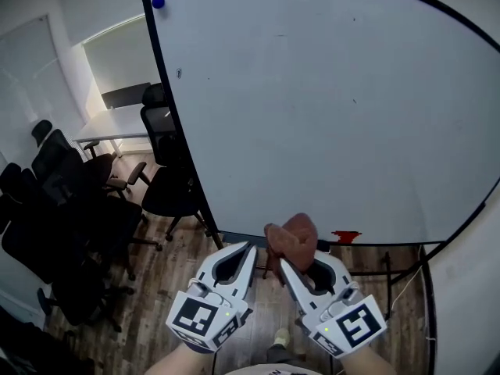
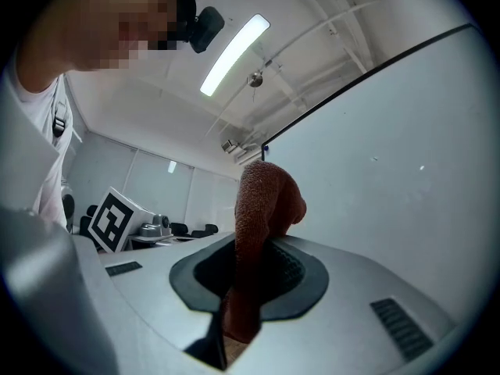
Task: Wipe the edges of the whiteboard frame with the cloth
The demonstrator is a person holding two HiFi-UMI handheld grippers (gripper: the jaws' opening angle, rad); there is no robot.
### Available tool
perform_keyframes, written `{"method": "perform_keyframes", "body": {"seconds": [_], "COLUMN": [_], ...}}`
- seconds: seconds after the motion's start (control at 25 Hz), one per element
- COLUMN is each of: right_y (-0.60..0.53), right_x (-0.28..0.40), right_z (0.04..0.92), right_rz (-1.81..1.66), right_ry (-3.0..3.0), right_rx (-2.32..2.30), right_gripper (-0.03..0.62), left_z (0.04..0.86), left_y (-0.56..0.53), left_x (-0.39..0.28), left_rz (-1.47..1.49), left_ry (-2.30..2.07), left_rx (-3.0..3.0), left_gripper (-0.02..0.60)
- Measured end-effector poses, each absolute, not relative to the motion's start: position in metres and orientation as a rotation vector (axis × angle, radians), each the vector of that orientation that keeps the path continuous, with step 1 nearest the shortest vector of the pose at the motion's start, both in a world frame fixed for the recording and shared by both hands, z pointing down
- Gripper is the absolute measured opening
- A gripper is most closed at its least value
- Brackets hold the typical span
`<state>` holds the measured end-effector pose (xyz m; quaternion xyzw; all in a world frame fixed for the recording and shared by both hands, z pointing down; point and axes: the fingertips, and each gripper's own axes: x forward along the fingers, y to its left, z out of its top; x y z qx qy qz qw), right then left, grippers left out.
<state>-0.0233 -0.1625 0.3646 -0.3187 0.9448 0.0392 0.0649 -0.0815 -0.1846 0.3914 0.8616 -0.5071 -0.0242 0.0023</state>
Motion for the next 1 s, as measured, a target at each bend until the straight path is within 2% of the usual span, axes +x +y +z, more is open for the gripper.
{"method": "perform_keyframes", "body": {"seconds": [0.56,1.0], "right_y": [-0.287,-0.32], "right_x": [-0.07,-0.121], "right_z": [0.299,0.197], "right_rz": [0.247,0.601], "right_ry": [2.884,2.817], "right_rx": [-0.809,-0.856], "right_gripper": [0.066,0.066], "left_z": [0.313,0.211], "left_y": [-0.306,-0.344], "left_x": [-0.121,-0.167], "left_rz": [-0.112,-0.234], "left_ry": [-1.749,-1.77], "left_rx": [2.718,2.873], "left_gripper": [0.009,0.009]}}
